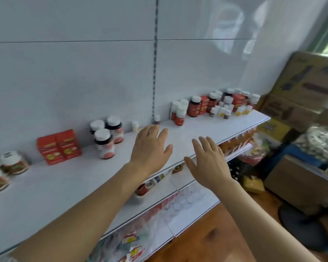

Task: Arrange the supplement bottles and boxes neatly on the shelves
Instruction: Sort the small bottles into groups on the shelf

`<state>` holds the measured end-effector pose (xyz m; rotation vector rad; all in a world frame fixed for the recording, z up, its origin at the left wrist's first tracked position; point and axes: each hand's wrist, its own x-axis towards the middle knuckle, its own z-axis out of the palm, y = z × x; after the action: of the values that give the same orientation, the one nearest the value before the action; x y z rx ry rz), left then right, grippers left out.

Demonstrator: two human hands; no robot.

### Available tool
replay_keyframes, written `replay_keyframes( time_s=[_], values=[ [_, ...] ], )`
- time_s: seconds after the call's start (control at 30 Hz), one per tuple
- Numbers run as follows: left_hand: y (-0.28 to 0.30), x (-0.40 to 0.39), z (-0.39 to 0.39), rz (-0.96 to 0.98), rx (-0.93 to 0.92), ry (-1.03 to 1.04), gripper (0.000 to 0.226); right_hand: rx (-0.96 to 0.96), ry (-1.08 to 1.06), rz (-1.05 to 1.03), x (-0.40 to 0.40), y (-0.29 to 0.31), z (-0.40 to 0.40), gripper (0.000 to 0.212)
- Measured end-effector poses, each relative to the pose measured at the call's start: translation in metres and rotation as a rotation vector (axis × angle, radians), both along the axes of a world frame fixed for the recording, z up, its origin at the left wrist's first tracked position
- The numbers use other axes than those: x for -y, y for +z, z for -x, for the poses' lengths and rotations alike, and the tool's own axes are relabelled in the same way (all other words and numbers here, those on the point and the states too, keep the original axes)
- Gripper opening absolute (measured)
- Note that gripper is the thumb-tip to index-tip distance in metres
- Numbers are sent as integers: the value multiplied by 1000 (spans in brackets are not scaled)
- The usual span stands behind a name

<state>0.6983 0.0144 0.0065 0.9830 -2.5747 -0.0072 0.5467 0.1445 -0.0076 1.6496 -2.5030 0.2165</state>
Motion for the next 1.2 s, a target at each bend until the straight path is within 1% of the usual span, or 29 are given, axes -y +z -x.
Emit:
replay_keyframes(
  time_s=[0.17, 0.3, 0.4, 0.5, 0.63, 0.77, 0.97, 1.07, 1.2],
  values=[
    [-13, 19, 97, -24, -31, -75, 58, -22, -59, -31, 9, -7, 81, 69],
    [-13, 38, 172, -63, -38, -142, 58, -15, -132, -39, 19, 1, 150, 70],
    [-10, 52, 223, -57, -49, -185, 54, -17, -175, -13, 30, 7, 198, 68],
    [-16, 61, 265, -87, -43, -202, 51, -5, -188, -33, 36, 4, 238, 67],
    [-31, 73, 321, -118, 0, -186, 52, 22, -170, -31, 46, -7, 298, 65],
    [-43, 85, 378, -130, 24, -123, 51, 39, -100, -16, 63, -19, 368, 62],
    [-52, 98, 445, -214, 15, 31, 42, 81, 83, -29, 91, -32, 461, 54],
    [-60, 108, 456, -255, -12, 119, 38, 99, 171, -27, 115, -39, 489, 50],
    [-71, 128, 462, -291, -2, 201, 43, 134, 287, 16, 150, -52, 502, 42]
  ],
)
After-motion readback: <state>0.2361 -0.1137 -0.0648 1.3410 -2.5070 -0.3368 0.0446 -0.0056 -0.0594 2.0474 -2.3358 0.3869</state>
